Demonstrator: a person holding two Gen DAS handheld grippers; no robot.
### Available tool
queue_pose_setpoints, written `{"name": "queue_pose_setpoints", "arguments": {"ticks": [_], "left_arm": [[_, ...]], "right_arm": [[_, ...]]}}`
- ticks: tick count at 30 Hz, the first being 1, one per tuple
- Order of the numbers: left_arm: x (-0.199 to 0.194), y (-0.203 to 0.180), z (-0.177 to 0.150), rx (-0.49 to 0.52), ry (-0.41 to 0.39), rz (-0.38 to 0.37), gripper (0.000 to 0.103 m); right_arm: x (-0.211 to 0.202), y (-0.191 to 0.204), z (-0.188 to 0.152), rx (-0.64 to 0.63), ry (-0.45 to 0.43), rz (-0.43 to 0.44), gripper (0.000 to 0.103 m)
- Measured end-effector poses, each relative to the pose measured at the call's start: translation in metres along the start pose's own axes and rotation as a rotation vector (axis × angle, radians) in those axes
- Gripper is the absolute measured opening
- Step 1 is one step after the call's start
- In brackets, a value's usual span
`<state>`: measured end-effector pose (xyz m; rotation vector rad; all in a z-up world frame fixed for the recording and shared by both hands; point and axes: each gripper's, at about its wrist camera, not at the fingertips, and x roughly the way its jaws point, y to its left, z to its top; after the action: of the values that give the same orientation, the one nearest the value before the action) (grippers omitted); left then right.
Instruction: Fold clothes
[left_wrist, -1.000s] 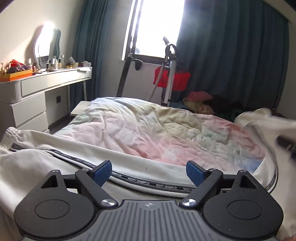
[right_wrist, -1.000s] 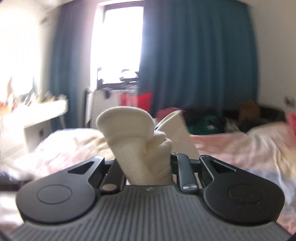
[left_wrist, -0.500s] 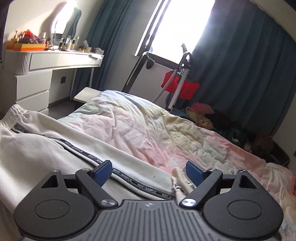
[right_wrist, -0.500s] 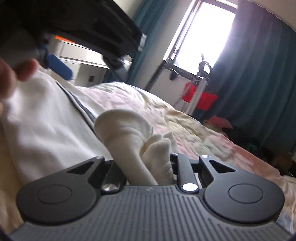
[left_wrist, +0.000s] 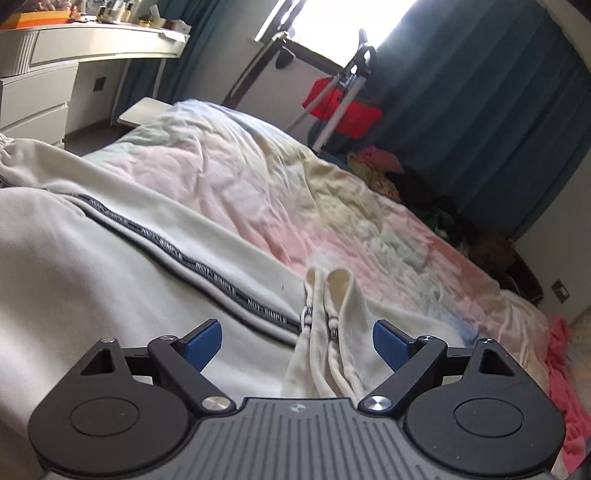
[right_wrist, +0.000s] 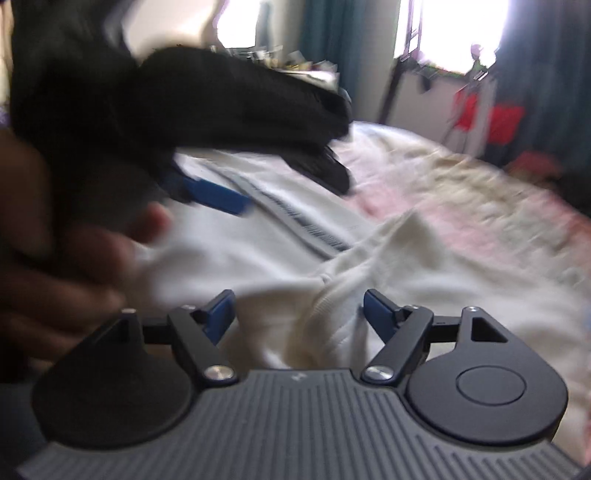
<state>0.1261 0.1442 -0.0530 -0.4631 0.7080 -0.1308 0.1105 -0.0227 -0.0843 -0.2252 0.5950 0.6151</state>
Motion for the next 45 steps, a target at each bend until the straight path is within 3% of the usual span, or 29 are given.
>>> {"name": "queue_pose_setpoints", "arguments": {"ticks": [4, 9, 13, 18, 21, 26, 30, 34, 39, 45], "left_arm": [[-0.002, -0.003, -0.007, 0.017, 0.017, 0.028, 0.09], [-0.005, -0.018, -0.026, 0.113, 0.041, 0.046, 0.09], [-0.008, -0.033, -0.043, 0.216, 0.043, 0.085, 0.091], [0.0, -0.039, -0.058, 0.263, 0.05, 0.159, 0.092], [0.006, -0.043, -0.067, 0.31, 0.051, 0.208, 0.094], [0.009, -0.049, -0.07, 0.34, 0.052, 0.232, 0.095], [0.007, -0.049, -0.072, 0.34, 0.045, 0.235, 0.095], [-0.005, -0.038, -0.065, 0.238, 0.034, 0.213, 0.095], [-0.042, 0.005, -0.044, -0.026, -0.014, 0.23, 0.095], [-0.064, 0.077, -0.023, -0.387, 0.063, 0.384, 0.096]], "right_arm": [[-0.041, -0.015, -0.003, 0.001, 0.023, 0.036, 0.078], [-0.078, -0.063, -0.01, 0.049, 0.012, -0.143, 0.078], [-0.09, -0.099, -0.023, 0.227, -0.005, -0.265, 0.078], [-0.083, -0.123, -0.044, 0.424, 0.019, -0.3, 0.077], [-0.071, -0.127, -0.054, 0.437, 0.064, -0.32, 0.07], [-0.055, -0.13, -0.072, 0.459, 0.138, -0.341, 0.07], [-0.057, -0.127, -0.072, 0.459, 0.144, -0.348, 0.07], [-0.061, -0.128, -0.07, 0.468, 0.143, -0.34, 0.07], [-0.063, -0.128, -0.071, 0.471, 0.142, -0.333, 0.07], [-0.065, -0.127, -0.073, 0.461, 0.14, -0.329, 0.07]]}}
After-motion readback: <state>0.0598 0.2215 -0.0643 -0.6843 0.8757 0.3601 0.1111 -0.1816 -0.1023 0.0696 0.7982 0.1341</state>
